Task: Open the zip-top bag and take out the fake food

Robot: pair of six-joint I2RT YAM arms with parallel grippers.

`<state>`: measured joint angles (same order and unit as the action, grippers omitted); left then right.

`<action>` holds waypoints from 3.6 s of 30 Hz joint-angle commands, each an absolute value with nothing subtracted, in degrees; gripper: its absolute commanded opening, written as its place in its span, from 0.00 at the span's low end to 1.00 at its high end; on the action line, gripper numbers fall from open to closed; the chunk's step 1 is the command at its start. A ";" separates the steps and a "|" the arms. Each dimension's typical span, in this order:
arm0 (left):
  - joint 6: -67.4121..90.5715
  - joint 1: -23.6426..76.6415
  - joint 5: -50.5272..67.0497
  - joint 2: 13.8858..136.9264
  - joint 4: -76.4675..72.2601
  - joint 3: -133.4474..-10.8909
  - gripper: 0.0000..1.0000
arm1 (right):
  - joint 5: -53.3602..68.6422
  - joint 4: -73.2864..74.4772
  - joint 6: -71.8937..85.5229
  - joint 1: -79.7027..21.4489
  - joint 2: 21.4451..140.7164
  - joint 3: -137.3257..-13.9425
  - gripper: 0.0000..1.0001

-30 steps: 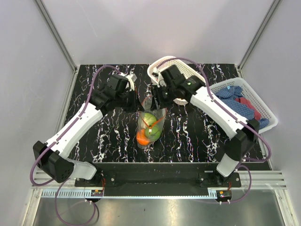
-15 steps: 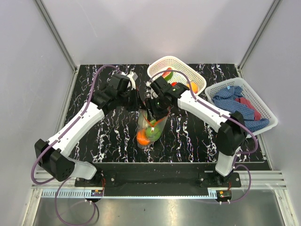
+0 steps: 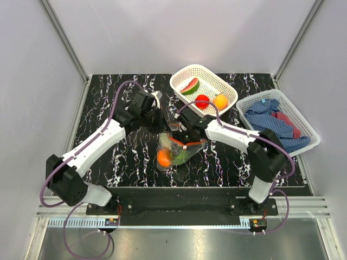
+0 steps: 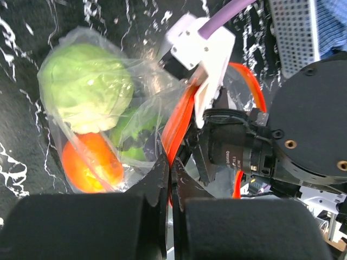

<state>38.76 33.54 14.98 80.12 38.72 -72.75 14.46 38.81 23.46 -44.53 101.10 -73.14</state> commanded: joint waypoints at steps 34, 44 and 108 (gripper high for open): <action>33.75 34.63 14.33 77.35 38.23 -68.82 0.00 | 3.26 27.07 25.58 -44.82 78.40 -67.06 0.31; 33.31 34.63 12.48 74.36 39.55 -67.76 0.00 | -3.07 30.76 22.86 -44.65 75.59 -74.70 0.29; 29.97 34.54 12.13 71.28 40.96 -71.28 0.00 | -1.59 51.77 20.21 -32.07 105.05 -108.60 1.00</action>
<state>27.70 34.50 15.70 73.10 42.78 -70.15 -5.76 54.15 20.18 -26.76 118.02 -119.22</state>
